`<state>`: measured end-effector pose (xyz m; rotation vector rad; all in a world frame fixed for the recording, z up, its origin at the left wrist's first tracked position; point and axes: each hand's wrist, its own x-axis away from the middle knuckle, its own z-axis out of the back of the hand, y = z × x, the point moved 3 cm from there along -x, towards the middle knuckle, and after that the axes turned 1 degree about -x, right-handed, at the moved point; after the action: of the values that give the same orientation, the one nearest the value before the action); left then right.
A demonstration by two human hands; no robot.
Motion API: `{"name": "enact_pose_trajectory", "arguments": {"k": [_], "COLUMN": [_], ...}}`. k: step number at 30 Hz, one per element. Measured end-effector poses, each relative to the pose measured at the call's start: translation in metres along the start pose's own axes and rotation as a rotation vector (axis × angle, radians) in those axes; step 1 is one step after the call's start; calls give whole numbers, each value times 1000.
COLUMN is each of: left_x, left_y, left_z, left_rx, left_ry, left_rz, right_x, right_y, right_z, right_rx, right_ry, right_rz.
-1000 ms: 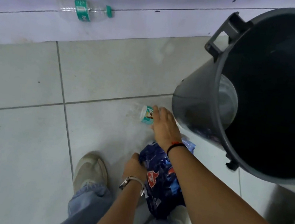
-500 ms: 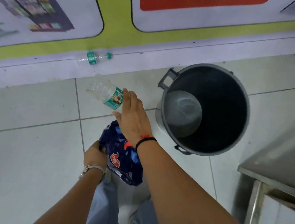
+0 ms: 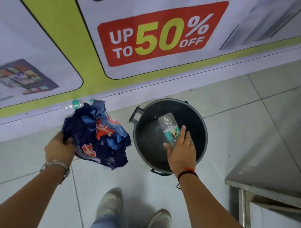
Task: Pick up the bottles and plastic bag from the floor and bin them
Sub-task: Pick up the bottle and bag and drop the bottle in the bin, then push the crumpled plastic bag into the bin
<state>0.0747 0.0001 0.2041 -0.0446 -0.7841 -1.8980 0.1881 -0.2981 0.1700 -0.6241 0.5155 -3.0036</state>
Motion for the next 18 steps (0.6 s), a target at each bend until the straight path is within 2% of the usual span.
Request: {"name": "enact_pose_trajectory", "arguments": {"k": [3, 9, 14, 18], "left_x": [-17, 0, 25, 39], "left_y": [18, 80, 124, 136], "left_z": [7, 6, 18, 34], "left_rx": [74, 232, 342, 434], "left_ry": [10, -87, -225, -315], "left_rz": [-47, -147, -240, -214], "right_x": [8, 36, 46, 50], "right_y": [1, -50, -92, -122], "right_z": [-13, -6, 6, 21], "right_rx": [34, -32, -89, -146], "right_ry": [-27, -51, -98, -125], "right_rz": [-23, 522, 518, 479]}}
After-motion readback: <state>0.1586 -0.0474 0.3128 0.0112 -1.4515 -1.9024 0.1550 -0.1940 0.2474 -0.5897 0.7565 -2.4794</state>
